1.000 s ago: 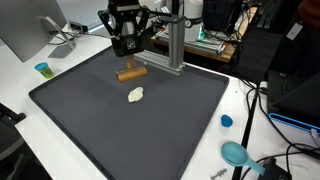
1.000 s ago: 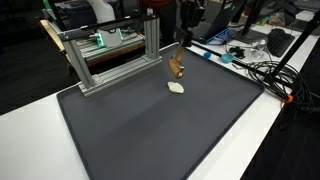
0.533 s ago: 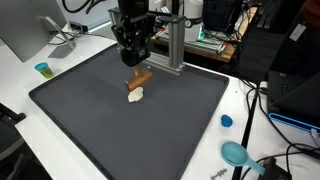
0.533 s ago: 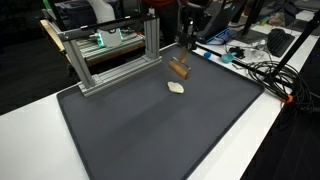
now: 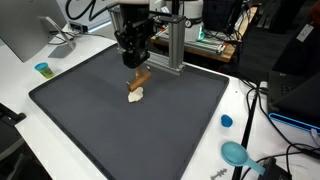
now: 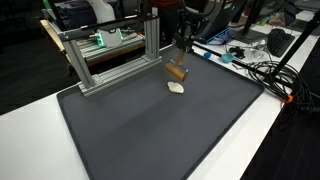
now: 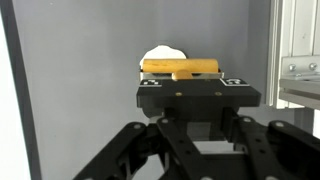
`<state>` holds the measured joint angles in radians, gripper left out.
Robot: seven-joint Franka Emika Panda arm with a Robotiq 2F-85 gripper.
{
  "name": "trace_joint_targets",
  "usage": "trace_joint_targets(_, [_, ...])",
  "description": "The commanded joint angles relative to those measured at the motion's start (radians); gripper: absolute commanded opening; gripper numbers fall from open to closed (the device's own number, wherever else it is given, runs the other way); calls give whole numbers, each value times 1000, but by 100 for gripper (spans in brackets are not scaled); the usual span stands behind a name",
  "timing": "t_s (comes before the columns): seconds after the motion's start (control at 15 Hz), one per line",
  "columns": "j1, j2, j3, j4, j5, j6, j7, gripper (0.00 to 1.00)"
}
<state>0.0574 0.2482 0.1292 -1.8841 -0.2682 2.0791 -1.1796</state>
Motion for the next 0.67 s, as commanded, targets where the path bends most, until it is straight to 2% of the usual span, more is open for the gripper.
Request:
trace_joint_targets(0.0, [27, 14, -11, -8, -85, 4, 26, 22])
trace_joint_targets(0.6, [92, 91, -9, 17, -237, 50, 111, 22])
